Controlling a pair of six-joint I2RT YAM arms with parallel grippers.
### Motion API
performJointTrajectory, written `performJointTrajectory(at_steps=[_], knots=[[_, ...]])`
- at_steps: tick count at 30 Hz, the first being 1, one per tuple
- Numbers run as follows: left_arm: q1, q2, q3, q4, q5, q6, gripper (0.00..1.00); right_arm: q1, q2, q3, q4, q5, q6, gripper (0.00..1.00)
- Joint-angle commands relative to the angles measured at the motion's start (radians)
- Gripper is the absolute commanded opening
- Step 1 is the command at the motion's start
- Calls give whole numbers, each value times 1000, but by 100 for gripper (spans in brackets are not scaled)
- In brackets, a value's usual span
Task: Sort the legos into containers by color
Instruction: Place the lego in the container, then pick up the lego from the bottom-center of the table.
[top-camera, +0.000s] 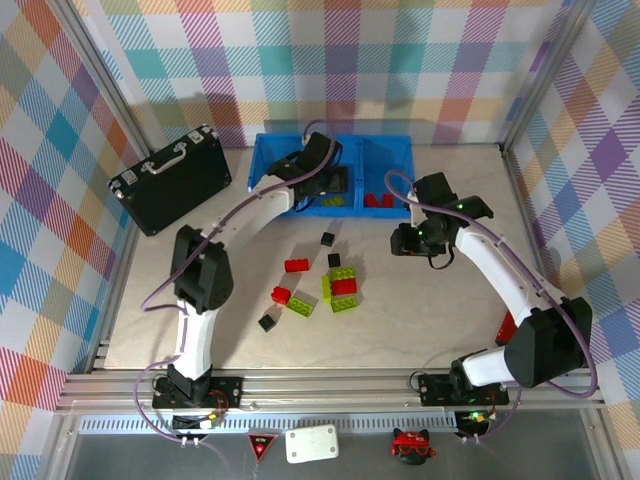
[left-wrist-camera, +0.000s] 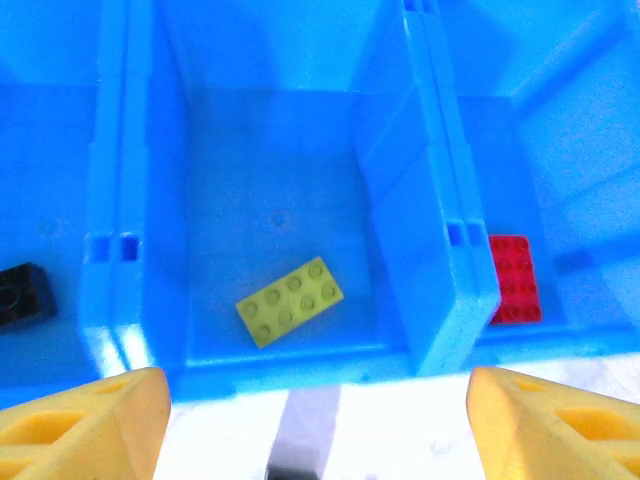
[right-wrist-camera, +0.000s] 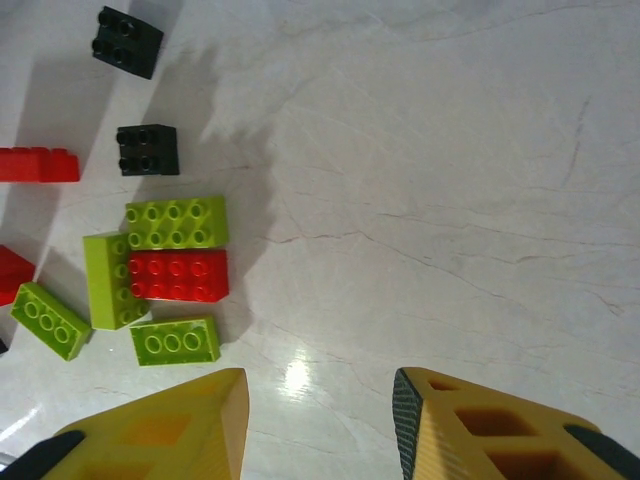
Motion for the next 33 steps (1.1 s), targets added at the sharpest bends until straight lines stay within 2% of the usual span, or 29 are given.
performJointTrajectory(at_steps=[1, 7, 12, 16, 24, 33], knots=[[0, -105, -124, 6, 83, -21, 78, 36, 22, 15, 27, -30, 45, 44], [11, -305, -396, 12, 156, -70, 77, 117, 68, 14, 51, -4, 88, 44], [22, -444, -602, 21, 160, -103, 77, 204, 129, 32, 63, 35, 139, 44], [70, -548, -762, 54, 203, -155, 75, 272, 185, 54, 70, 63, 185, 43], [116, -699, -922, 40, 212, -173, 75, 404, 311, 122, 65, 125, 302, 40], [227, -828, -1069, 58, 282, -195, 75, 522, 445, 190, 63, 166, 451, 39]])
